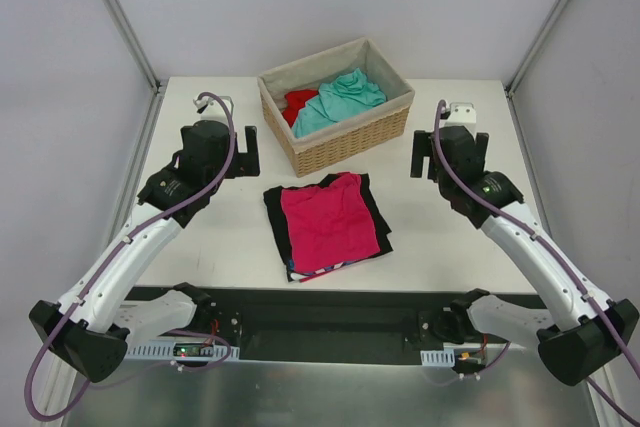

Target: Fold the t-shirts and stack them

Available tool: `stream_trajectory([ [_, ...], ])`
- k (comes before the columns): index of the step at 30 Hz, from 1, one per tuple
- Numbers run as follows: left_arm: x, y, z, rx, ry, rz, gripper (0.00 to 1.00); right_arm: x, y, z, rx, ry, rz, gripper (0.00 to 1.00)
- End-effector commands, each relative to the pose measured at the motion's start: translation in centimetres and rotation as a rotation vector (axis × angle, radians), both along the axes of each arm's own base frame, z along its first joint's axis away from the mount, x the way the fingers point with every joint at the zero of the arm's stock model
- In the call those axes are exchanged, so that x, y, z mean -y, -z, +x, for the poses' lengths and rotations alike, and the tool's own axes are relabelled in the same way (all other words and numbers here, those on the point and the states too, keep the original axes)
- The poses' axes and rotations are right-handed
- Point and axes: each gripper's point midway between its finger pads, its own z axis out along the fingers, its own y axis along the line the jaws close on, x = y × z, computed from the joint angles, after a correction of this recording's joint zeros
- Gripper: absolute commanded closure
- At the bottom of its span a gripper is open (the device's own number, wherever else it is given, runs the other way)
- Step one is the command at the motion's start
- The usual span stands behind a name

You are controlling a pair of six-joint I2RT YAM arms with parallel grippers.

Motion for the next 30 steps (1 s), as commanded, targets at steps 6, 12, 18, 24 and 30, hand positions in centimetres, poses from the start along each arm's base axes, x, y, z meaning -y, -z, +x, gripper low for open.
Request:
stream_trajectory([
  [6, -0.4, -1.6, 0.5, 0.04, -0.034, -0.026, 0.01, 0.2, -1.2, -0.1, 0.051, 0.005, 0.029, 0.04],
  [12, -0.3, -1.3, 0.4, 0.034, -0.028, -0.029, 0.01, 0.0, -0.9, -0.1, 0.042, 0.0, 0.035, 0.03],
  [18, -0.1, -1.2, 0.4, 0.029, -0.015, -0.028, 0.01, -0.3, -0.7, -0.1, 0.036, -0.008, 0.046, 0.03],
  [24, 0.4, -1.6, 0.9, 0.029, 0.027, 0.002, 0.01, -0.8, -0.1, -0.1, 0.019, -0.023, 0.067, 0.04],
  [30, 3.3, -2.8, 3.8, 0.031, 0.217, 0.104, 0.01, -1.9, 1.0, -0.5, -0.002, -0.052, 0.115, 0.04],
])
